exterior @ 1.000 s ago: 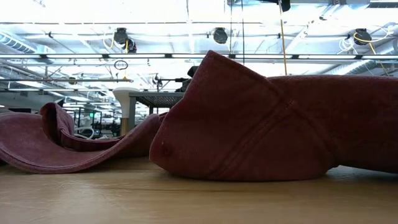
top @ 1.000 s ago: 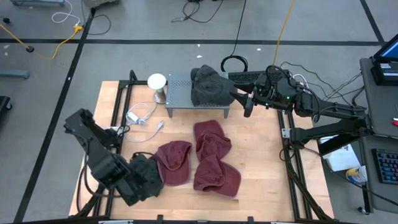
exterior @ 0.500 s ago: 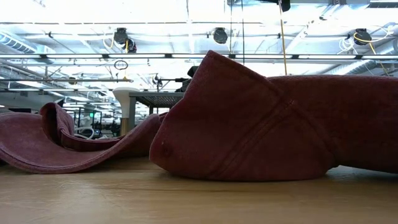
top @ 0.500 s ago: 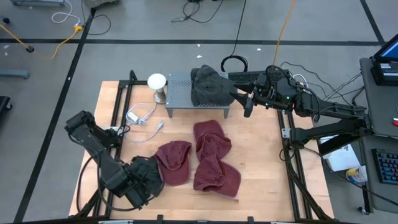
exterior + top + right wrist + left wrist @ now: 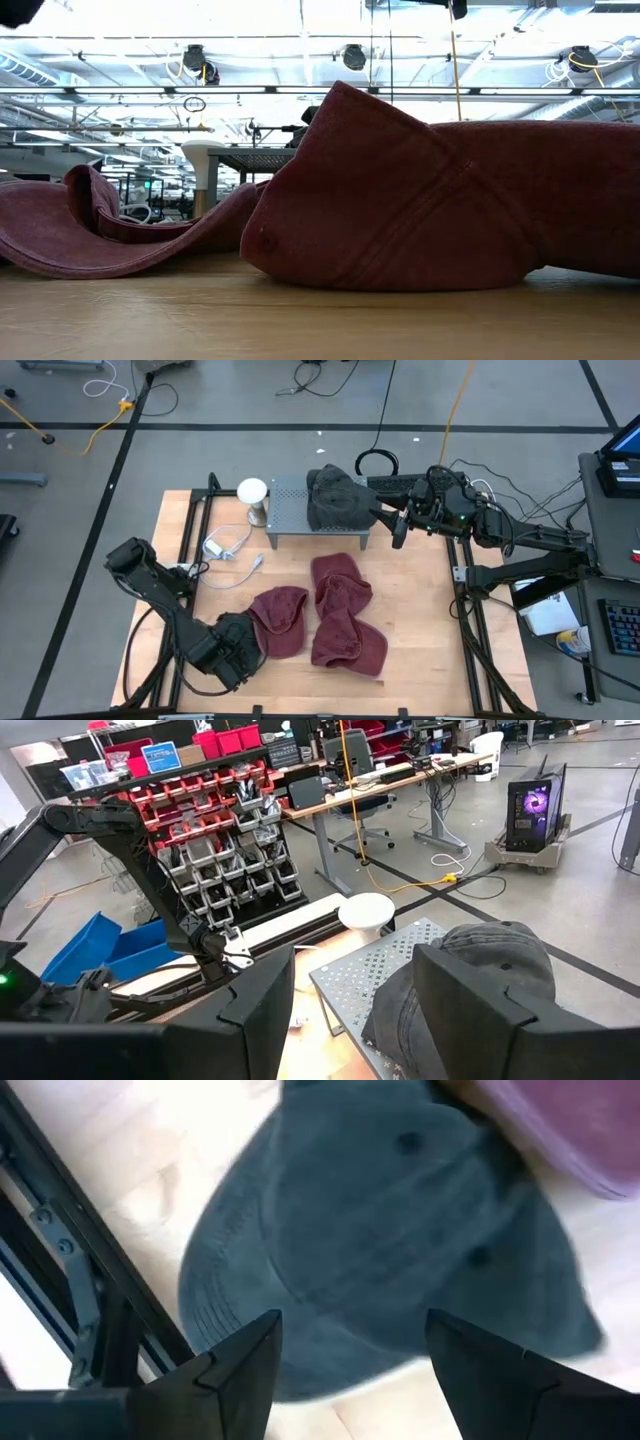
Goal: Pick & Place hat
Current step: Stack the black cap on top of the black cap on the shelf
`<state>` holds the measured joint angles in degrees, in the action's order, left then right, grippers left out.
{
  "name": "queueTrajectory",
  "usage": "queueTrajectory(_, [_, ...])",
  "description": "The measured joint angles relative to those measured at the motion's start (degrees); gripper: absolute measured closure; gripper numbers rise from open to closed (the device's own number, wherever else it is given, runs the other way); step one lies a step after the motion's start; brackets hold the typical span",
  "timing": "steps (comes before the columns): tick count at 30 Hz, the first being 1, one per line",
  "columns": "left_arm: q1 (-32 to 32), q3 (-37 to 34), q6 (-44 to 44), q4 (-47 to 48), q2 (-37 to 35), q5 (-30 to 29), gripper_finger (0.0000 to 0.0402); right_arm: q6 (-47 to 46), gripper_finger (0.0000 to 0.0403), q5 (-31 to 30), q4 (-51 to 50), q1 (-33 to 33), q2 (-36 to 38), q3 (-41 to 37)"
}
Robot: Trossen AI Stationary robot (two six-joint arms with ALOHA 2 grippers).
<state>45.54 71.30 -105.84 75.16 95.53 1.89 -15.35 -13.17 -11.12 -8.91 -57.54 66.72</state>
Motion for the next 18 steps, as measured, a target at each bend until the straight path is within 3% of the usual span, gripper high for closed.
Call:
queueTrajectory(11, [-1.7, -6.9, 3.3, -4.6, 0.0, 1.2, 0.0139, 0.0, 0.0206, 0.0, -0.7, 0.0, 0.0, 0.0])
queueTrajectory(18, [-2.0, -8.1, 3.6, -5.7, 0.0, 1.2, 0.0172, 0.0, 0.0206, 0.0, -0.7, 0.0, 0.0, 0.0])
